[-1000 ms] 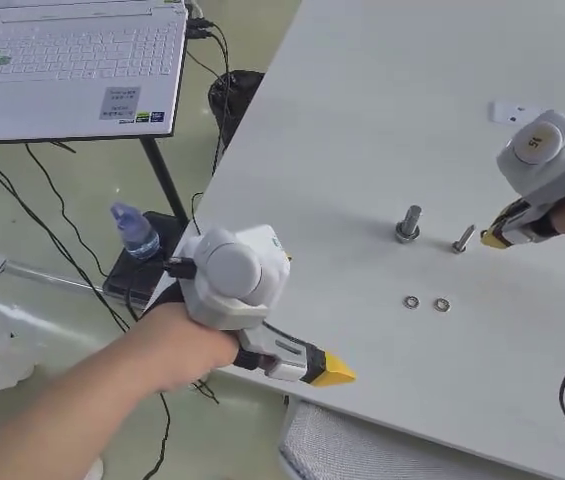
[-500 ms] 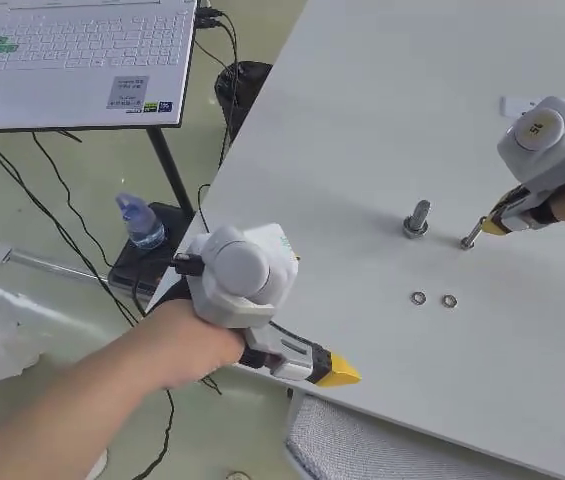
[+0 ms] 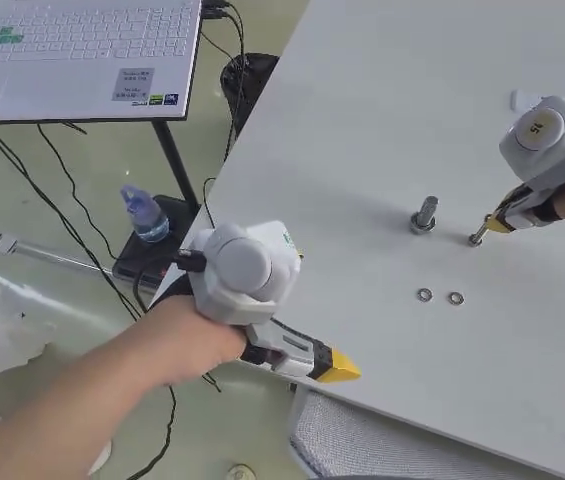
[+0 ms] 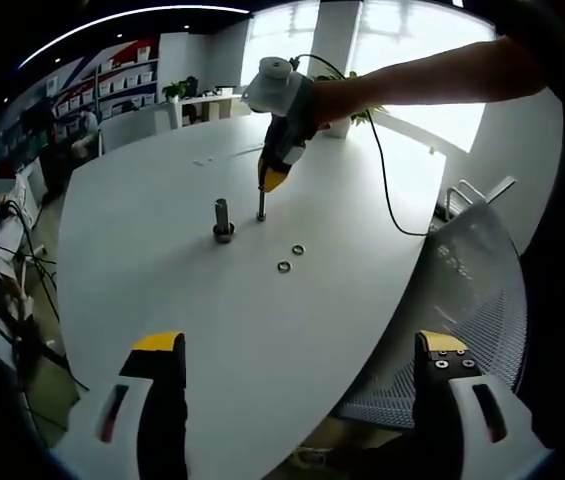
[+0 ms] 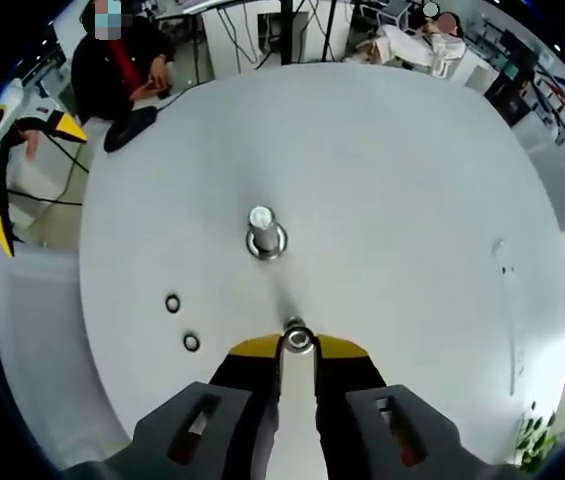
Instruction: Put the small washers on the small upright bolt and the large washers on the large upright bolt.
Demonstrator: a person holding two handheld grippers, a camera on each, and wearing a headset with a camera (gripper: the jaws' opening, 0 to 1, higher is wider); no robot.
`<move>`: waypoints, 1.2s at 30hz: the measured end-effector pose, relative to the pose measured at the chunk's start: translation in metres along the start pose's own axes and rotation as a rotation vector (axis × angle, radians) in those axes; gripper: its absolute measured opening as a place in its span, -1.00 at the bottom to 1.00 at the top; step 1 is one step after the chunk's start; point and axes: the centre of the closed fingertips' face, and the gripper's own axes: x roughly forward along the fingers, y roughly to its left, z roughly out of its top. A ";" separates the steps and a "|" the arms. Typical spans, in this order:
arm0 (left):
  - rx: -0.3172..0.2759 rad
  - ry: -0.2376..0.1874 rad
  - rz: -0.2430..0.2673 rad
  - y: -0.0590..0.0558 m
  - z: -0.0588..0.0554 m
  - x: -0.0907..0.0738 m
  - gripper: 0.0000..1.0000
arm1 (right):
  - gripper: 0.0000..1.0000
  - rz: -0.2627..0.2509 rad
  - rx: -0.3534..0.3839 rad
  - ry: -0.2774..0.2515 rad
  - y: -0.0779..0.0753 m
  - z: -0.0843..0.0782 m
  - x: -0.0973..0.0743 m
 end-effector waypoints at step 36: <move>-0.014 0.012 -0.005 0.003 -0.005 0.001 0.79 | -0.75 0.021 -0.007 0.029 0.002 -0.013 0.030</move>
